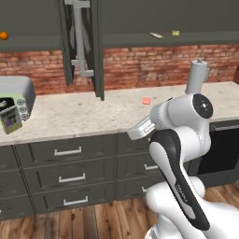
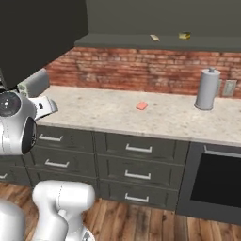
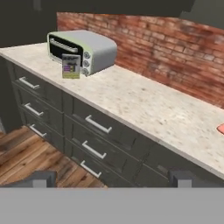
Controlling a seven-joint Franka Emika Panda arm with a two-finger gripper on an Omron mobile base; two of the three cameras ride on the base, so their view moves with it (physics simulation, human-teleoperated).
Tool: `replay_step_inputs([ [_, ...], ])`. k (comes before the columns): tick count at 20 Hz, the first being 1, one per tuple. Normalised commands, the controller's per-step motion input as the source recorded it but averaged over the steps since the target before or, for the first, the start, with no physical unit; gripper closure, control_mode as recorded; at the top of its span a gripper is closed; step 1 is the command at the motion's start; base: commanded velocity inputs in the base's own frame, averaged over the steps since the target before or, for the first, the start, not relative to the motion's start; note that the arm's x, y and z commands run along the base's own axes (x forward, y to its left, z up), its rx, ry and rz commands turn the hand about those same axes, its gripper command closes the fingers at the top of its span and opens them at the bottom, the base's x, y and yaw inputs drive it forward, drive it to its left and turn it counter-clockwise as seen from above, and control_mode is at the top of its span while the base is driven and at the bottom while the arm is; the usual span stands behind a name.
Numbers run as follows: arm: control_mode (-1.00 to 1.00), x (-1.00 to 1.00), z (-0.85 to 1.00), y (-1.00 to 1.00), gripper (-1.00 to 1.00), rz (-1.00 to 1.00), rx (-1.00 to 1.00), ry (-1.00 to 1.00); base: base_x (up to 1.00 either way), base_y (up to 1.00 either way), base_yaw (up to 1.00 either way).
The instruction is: Pick the bar and cereal from the counter and place them in the cabinets closest to them.
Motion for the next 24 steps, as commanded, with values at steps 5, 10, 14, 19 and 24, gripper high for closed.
replay_step_inputs([
  [5,1.0,0.0,0.0,0.0,-1.0,0.0,0.0,0.0,-0.39,0.67,0.0],
  [10,1.0,0.0,0.0,0.0,-1.0,0.0,0.0,0.0,-0.36,0.7,0.0],
  [14,1.0,0.0,0.0,0.0,-1.0,0.0,0.0,0.0,-0.28,0.77,0.0],
  [19,1.0,0.0,0.0,0.0,-1.0,0.0,0.0,0.0,-0.19,0.75,-0.01],
  [24,1.0,0.0,0.0,0.0,-1.0,0.0,0.0,0.0,-0.08,0.61,-0.04],
])
